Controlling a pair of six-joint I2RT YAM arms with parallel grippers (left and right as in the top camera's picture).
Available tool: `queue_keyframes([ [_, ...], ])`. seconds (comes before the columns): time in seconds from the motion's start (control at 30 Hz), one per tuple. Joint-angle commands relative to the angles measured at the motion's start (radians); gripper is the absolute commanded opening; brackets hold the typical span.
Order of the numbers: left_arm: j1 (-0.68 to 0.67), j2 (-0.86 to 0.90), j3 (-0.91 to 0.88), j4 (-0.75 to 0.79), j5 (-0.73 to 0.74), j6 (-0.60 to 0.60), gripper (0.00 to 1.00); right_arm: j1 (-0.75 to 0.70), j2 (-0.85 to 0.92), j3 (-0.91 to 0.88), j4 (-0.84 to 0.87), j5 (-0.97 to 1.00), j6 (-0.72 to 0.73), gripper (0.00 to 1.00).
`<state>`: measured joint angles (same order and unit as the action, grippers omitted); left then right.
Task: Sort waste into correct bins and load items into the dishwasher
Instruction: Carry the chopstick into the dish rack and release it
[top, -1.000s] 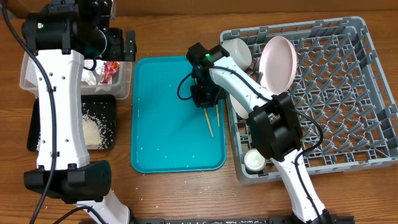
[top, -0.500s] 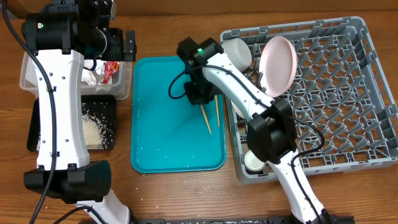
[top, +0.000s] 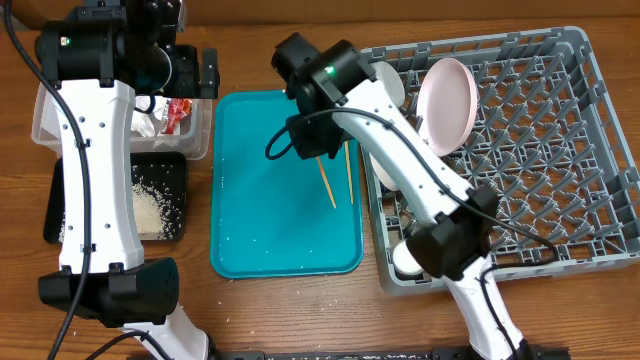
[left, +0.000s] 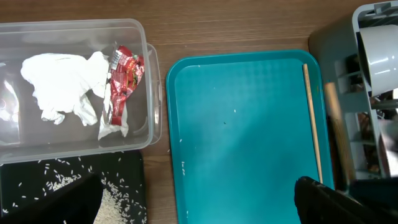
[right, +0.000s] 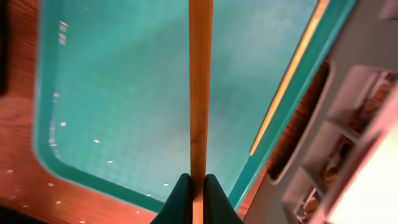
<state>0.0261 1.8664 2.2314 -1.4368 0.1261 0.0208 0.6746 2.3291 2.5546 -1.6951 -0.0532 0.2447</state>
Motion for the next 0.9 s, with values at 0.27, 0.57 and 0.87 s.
queue_keyframes([
  [0.27, -0.007, -0.006, 0.01, 0.001, -0.003, -0.002, 1.0, -0.068, -0.429, 0.031, 0.001, 0.241, 0.276, 0.04],
  [0.57, -0.007, -0.006, 0.01, 0.001, -0.003, -0.002, 1.0, -0.366, -0.534, -0.013, 0.001, 0.235, 0.37, 0.04],
  [0.87, -0.007, -0.006, 0.01, 0.001, -0.003, -0.002, 1.0, -0.5, -0.534, -0.306, 0.001, 0.232, 0.37, 0.04],
])
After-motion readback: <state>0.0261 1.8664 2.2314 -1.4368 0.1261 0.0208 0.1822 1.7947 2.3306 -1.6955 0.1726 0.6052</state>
